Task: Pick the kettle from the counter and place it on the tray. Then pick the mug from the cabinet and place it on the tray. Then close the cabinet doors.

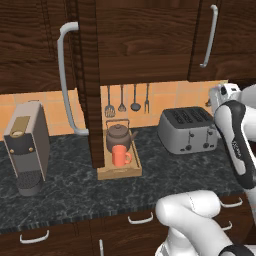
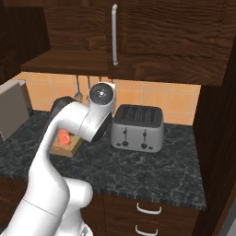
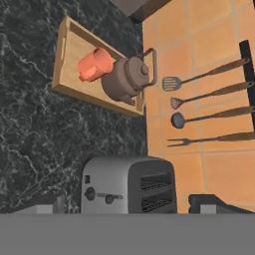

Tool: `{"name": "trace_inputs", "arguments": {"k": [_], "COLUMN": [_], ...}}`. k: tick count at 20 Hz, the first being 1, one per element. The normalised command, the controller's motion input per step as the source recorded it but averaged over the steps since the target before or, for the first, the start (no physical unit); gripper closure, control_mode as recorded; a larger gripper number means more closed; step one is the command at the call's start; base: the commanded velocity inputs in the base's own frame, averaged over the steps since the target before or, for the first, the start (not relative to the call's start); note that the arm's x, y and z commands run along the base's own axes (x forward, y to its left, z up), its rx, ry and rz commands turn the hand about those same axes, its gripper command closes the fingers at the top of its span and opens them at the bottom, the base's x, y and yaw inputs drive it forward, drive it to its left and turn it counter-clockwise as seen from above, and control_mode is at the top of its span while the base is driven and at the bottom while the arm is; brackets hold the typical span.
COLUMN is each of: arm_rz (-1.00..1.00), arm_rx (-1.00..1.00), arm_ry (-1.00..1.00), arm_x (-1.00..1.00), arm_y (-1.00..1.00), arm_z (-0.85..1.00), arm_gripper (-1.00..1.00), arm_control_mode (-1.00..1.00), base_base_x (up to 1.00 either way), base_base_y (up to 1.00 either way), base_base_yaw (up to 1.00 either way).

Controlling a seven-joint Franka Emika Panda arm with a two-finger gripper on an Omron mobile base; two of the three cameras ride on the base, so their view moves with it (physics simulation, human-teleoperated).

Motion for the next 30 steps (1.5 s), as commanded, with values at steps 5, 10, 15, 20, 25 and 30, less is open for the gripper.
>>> {"name": "trace_inputs", "arguments": {"k": [5, 10, 15, 20, 25, 30], "arm_rz": [-0.06, -0.30, -0.39, -0.14, -0.14, -0.38], "arm_rx": [-0.22, -0.22, -0.25, -0.29, -0.32, -0.43], "arm_ry": [-0.08, -0.08, -0.01, -0.03, -0.14, -0.22], "arm_x": [-0.33, -0.54, -0.35, -0.07, -0.36, -0.58], "arm_y": [0.39, 0.43, 0.25, 0.07, 0.07, 0.26], "arm_z": [-0.11, 0.05, 0.01, -0.13, -0.15, -0.10], "arm_gripper": [-1.00, -1.00, -1.00, -1.00, -1.00, -1.00], "arm_control_mode": [-1.00, -1.00, -1.00, -1.00, -1.00, -1.00], "base_base_x": [0.00, 0.00, 0.00, 0.00, 0.00, 0.00], "base_base_y": [0.00, 0.00, 0.00, 0.00, 0.00, 0.00], "base_base_yaw": [0.00, 0.00, 0.00, 0.00, 0.00, 0.00]}}
